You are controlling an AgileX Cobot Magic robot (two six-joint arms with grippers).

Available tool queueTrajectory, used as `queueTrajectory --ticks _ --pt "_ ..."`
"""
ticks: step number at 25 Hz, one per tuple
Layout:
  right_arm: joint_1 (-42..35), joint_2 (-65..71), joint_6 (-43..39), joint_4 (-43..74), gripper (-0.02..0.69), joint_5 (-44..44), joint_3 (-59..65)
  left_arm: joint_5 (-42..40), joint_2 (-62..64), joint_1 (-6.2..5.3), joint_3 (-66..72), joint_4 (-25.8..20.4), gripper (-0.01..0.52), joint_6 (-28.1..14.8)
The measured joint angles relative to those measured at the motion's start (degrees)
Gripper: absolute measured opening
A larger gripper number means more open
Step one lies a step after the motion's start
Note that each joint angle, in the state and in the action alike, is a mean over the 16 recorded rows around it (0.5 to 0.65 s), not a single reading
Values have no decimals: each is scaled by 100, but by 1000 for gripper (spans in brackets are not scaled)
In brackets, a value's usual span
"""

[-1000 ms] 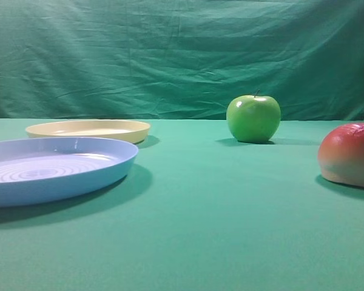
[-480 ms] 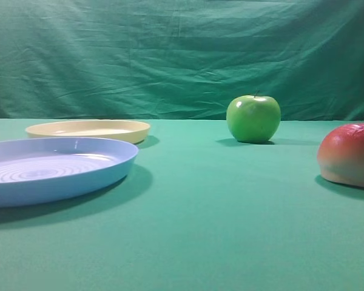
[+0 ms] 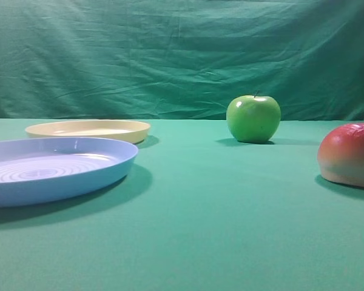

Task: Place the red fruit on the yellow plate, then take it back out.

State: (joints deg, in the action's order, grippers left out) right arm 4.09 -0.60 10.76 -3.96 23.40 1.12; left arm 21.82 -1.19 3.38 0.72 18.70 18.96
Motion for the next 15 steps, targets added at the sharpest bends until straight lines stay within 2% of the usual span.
queueTrajectory --ticks 15 --pt "0 0 76 0 0 5 0 0 0 0 0 0 0 0"
